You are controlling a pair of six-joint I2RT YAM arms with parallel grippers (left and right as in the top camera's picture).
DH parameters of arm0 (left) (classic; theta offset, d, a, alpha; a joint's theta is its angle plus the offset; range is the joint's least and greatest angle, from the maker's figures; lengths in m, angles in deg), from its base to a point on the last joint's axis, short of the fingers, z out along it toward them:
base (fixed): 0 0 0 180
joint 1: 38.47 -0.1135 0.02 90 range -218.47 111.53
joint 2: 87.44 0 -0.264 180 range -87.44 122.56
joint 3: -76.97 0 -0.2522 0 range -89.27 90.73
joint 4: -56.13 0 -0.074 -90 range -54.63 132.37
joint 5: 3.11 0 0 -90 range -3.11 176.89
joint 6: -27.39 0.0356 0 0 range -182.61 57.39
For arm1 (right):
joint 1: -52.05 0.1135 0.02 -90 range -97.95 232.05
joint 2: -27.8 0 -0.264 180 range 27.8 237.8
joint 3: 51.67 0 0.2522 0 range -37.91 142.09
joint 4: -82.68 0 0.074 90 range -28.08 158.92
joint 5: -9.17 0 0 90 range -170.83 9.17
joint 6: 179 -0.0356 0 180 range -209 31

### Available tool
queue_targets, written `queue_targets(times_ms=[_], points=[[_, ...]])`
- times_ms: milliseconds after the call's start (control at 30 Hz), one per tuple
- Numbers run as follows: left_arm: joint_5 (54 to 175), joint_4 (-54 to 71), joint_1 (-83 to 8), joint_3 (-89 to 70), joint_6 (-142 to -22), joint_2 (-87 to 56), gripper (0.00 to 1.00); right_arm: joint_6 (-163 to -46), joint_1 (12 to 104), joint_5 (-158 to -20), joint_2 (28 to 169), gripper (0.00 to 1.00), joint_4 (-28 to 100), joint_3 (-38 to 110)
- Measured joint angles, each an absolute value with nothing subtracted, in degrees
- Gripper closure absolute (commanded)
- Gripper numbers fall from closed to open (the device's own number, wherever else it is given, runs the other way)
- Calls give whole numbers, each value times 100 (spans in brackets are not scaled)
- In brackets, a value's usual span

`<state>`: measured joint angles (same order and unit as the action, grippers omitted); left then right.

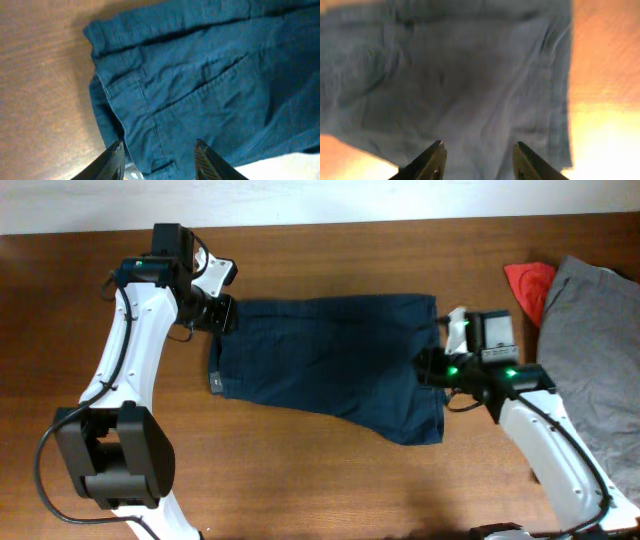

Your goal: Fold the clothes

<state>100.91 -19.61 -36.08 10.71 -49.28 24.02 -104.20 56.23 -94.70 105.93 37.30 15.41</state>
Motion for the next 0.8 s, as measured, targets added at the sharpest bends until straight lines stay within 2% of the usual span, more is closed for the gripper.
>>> queue_targets(times_ms=[200, 500, 800], points=[[10074, -1668, -3608, 1071, -4928, 2402, 51, -10350, 5112, -9619, 11297, 51, 4410, 1597], [10050, -1626, -3608, 1071, -4928, 2402, 50, -10337, 4349, -10484, 13159, 55, 3603, 3141], [9988, -1626, -3608, 1071, -4928, 2402, 50, -10365, 4388, -11011, 13760, 59, 3592, 3613]])
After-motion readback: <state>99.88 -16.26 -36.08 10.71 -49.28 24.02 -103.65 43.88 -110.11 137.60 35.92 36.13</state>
